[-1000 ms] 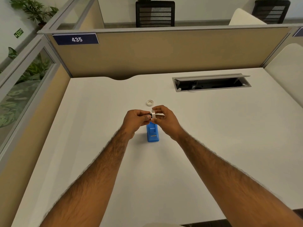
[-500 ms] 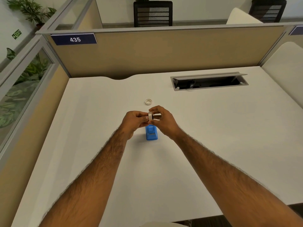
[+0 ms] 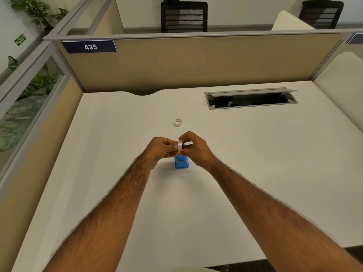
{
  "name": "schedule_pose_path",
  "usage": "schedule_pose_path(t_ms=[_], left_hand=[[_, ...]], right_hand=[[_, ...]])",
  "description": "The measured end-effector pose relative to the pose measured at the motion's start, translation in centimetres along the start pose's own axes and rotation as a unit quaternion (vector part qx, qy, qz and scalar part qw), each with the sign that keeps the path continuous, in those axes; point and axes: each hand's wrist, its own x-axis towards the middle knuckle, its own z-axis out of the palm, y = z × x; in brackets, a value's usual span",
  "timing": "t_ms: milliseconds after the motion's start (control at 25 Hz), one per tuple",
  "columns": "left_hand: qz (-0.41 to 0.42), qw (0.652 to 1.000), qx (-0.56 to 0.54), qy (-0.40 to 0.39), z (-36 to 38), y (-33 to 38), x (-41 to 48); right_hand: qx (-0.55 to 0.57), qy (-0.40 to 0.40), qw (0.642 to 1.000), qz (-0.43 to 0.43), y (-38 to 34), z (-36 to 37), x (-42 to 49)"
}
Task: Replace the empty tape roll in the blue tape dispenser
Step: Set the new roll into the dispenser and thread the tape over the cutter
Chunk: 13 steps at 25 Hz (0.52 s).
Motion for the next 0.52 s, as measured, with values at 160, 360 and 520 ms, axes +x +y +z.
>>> schedule_pose_path(t_ms=[160, 360, 520], left_hand=[[0.009, 0.999, 0.016, 0.031, 0.5, 0.0, 0.3], [0.027, 0.997, 0.044, 0.056, 0.7, -0.7, 1.2], [0.050, 0.989, 0.097, 0.097, 0.5, -2.1, 2.1]], right_hand=[[-0.098, -0.025, 0.995, -0.013, 0.5, 0.2, 1.2], [-0.171, -0.032, 0.984, -0.027, 1.3, 0.4, 3.1], [-0.187, -0.011, 0.982, -0.021, 2.7, 0.2, 3.5]])
